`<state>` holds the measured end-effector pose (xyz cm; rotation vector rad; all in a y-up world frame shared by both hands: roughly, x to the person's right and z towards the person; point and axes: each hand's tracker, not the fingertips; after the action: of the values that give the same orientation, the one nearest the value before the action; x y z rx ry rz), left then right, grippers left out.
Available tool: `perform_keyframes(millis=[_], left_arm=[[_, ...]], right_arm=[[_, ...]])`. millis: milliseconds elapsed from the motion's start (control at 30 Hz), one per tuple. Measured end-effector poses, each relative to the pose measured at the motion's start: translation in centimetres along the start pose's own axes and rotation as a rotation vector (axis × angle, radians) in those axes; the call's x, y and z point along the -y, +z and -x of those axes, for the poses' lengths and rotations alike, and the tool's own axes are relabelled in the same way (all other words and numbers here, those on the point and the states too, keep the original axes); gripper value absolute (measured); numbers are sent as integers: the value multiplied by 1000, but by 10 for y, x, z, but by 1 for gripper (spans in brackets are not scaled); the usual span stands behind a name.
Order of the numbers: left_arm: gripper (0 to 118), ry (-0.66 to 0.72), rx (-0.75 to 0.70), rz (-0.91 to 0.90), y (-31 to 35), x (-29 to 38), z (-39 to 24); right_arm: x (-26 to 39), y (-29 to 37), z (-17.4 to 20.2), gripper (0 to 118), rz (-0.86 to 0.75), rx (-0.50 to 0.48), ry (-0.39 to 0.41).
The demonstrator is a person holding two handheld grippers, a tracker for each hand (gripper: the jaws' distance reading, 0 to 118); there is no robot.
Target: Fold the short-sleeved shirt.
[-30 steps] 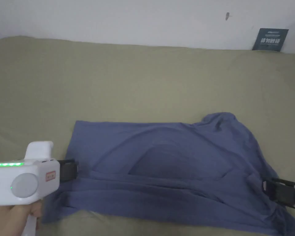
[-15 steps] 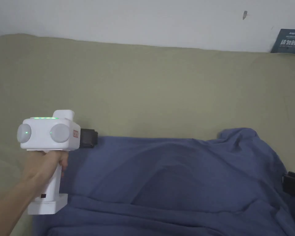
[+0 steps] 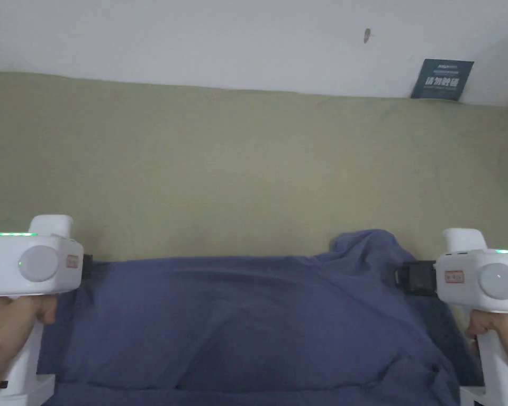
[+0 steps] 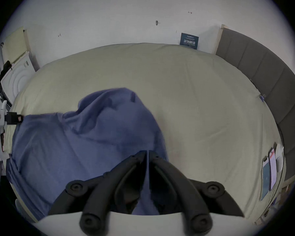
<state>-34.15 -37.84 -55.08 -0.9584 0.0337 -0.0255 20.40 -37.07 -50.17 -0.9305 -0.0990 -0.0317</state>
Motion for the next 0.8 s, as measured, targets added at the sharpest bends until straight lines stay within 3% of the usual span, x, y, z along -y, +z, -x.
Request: perform_keyframes(millis=[33,133,233,267,300,333,367,400,433,600,800], left_arm=[[4,-8,-1,0,0,1,-1],[4,-15,-5,-2,-3,2,-1],[4,-16,-6,2,-6,1,0],[4,-18,-8,2,-6,2,-1],[4,-23,-11,3,-6,2,-1],[4,-27,-13,3,-6,2,-2],[4,-28,-16,2,-7,1,-2],[4,-30,-17,-1,-4,1,-2],[4,-27,-15,-10,-1,1,-1],[4,31,16,-84,34,6,9],[4,-3,23,-144,99,23,22]], right_arm=[[-4,-6,-1,107,7,7,-5],[-26,-28,-9,108,27,67,14],[-35,-47,-17,107,72,75,58],[-26,-50,-18,102,120,62,61],[-25,-52,-21,93,158,54,60],[-25,-49,-24,84,114,-22,12],[-29,-42,-26,70,103,5,-6],[-20,-33,-24,35,65,-3,-6],[-20,-26,-27,8,31,-20,-1],[15,35,-16,8,-28,-33,-10],[20,101,-25,8,-123,-74,-30]])
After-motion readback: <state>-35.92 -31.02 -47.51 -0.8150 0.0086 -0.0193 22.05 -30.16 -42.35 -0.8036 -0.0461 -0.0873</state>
